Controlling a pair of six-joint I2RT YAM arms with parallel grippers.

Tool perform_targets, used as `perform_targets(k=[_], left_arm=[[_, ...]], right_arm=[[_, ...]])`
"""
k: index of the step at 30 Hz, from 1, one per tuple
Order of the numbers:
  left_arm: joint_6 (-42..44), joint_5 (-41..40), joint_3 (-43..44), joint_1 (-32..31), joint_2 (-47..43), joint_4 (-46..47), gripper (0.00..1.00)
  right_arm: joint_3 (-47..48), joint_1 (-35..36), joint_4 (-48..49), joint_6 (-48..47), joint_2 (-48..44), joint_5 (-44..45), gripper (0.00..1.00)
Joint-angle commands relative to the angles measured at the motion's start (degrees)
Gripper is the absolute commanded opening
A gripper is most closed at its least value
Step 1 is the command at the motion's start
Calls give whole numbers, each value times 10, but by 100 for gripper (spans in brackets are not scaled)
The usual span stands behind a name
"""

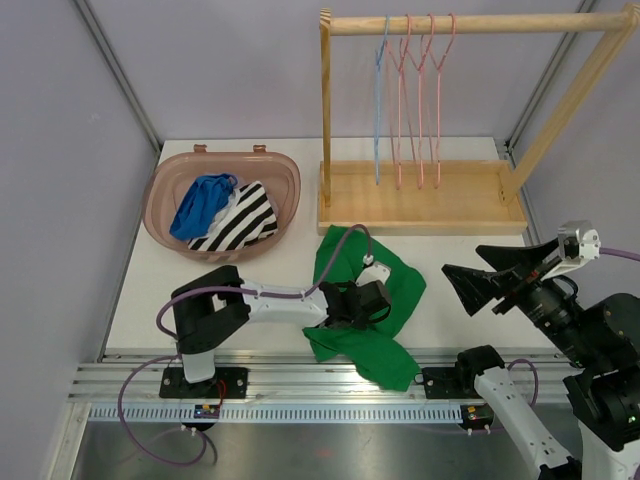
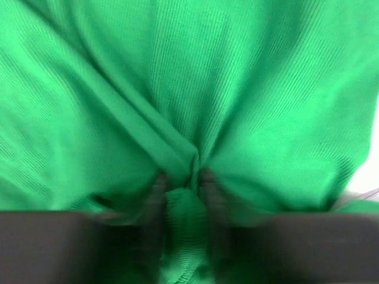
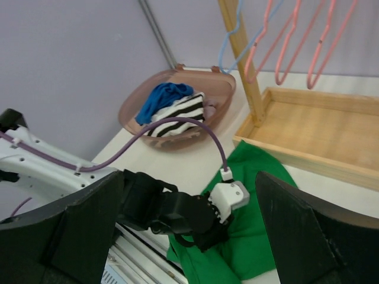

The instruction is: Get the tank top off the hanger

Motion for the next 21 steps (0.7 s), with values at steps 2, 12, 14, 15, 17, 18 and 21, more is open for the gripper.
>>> perform_targets(k=[2,12,14,15,17,18,21], left_arm=[[-18,-6,-24,1,-11,-5,0],[-40,-163,-36,37,-264,-207,0],[-32,-175,-18,62,-318,-237,0],[-27,-185,-10,72,-335,-264,0],[-10,-189,24,107,-372,-293,0],[-3,-193,37,119,-381,-306,0],[24,-199,103,172,-408,-362,0]], right_arm=[[9,-1,41,21,-15,-70,99],[10,-1,35,10,-24,-61,99],[10,-1,32,9,-24,-60,100],[11,-1,33,9,-24,-61,99],[13,-1,32,6,-24,-59,99],[13,-1,33,5,-24,-59,99],[9,-1,36,4,-24,-57,99]])
